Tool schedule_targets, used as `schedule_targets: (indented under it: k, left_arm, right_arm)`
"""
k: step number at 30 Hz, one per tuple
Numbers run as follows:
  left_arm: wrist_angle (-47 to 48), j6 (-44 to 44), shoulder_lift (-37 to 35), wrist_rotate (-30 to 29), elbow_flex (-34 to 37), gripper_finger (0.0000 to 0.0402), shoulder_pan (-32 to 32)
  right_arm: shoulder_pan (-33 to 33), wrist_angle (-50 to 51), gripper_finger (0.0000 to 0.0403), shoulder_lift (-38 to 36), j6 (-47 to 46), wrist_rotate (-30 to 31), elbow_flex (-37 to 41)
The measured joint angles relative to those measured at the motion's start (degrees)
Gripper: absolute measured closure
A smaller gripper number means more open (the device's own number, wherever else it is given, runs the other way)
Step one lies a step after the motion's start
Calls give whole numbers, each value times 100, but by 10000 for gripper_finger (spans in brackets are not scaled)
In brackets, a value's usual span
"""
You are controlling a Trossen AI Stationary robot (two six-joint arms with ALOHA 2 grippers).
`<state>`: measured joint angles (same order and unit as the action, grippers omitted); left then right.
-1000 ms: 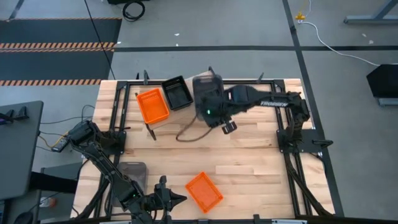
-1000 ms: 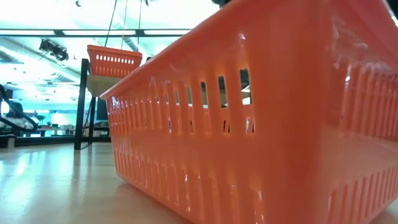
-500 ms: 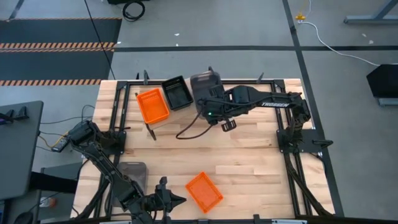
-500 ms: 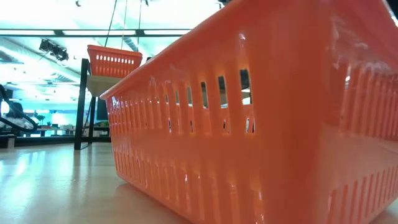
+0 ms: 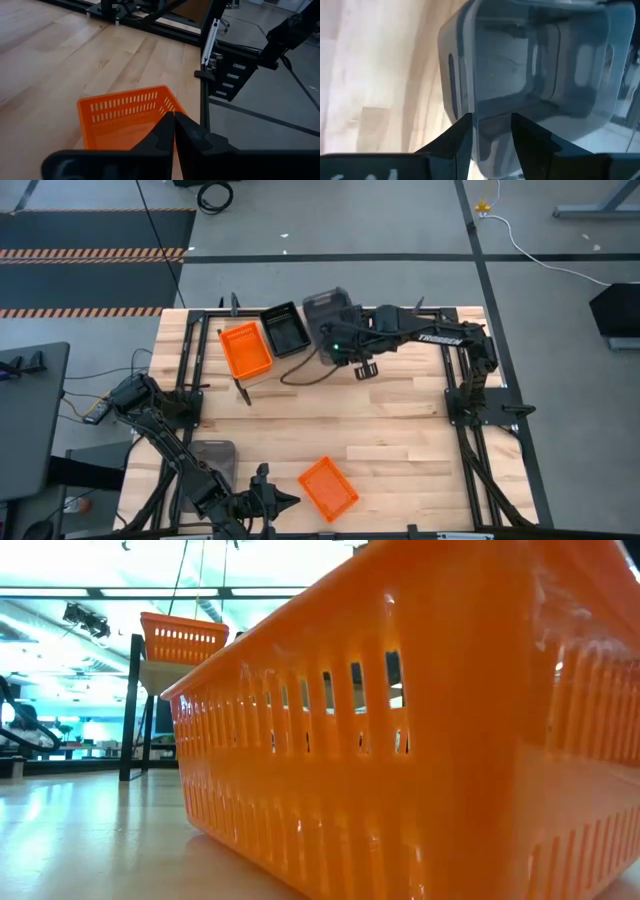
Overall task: Stack baskets on shelf by color
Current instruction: Stack the right gray bin on top of the gray bin on the shelf, then stack the orange bin on top of the orange bin on the shelf
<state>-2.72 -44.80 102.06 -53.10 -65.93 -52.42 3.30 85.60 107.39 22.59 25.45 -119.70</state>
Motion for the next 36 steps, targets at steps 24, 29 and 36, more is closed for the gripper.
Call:
schedule_targets:
  k: [24, 29, 36]
  left_arm:
    - [-4, -111, 0, 0, 0, 386, 0]
    - [-4, -109, 0, 0, 0, 389, 0]
    - [-2, -132, 0, 37, 0, 384, -18]
  right_arm:
    - [813, -667, 277, 0, 542, -260, 0]
    - [775, -582, 277, 0, 454, -254, 0]
    - [287, -490, 276, -74, 247, -263, -12]
